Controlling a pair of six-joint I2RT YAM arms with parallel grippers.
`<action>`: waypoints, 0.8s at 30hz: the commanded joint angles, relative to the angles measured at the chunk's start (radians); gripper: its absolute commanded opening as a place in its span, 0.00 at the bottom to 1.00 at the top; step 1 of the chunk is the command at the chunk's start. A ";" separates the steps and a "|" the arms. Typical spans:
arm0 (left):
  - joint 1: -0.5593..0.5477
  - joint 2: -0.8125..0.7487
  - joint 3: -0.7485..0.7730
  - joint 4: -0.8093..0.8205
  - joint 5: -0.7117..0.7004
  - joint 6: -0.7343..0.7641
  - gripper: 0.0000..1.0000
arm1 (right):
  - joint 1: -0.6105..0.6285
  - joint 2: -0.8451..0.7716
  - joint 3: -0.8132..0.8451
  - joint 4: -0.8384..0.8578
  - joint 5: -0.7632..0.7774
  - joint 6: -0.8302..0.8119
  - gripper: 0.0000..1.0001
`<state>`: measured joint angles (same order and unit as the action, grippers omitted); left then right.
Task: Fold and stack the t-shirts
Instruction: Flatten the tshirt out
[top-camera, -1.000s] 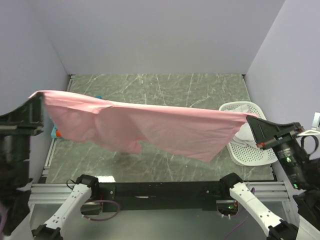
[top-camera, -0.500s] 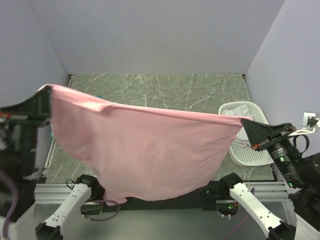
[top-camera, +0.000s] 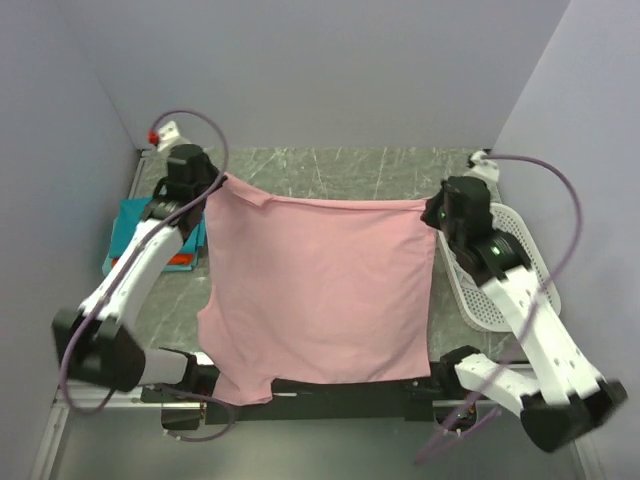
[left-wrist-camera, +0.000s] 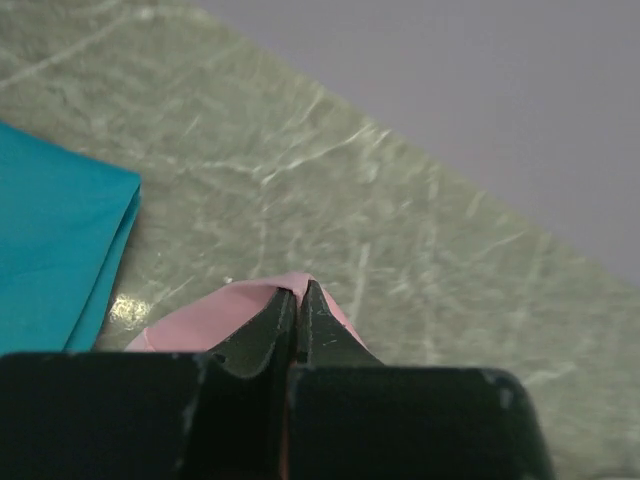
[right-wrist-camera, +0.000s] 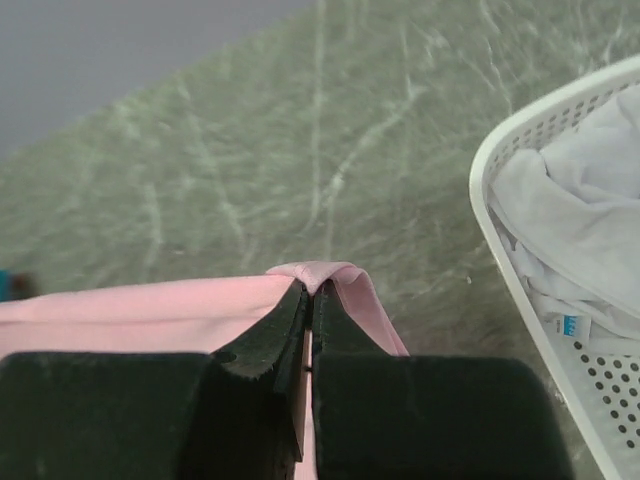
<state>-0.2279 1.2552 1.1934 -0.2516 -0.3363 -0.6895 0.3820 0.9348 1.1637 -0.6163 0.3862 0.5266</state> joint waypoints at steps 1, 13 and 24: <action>0.007 0.149 0.059 0.153 0.014 0.062 0.01 | -0.075 0.131 -0.012 0.200 0.004 -0.045 0.00; 0.021 0.852 0.526 0.083 0.082 0.179 0.01 | -0.227 0.705 0.203 0.328 -0.194 -0.148 0.00; 0.048 0.903 0.520 0.112 0.134 0.107 0.00 | -0.250 0.912 0.346 0.280 -0.256 -0.135 0.00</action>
<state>-0.1913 2.2158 1.7161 -0.1658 -0.2192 -0.5476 0.1337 1.8553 1.4631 -0.3397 0.1452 0.3988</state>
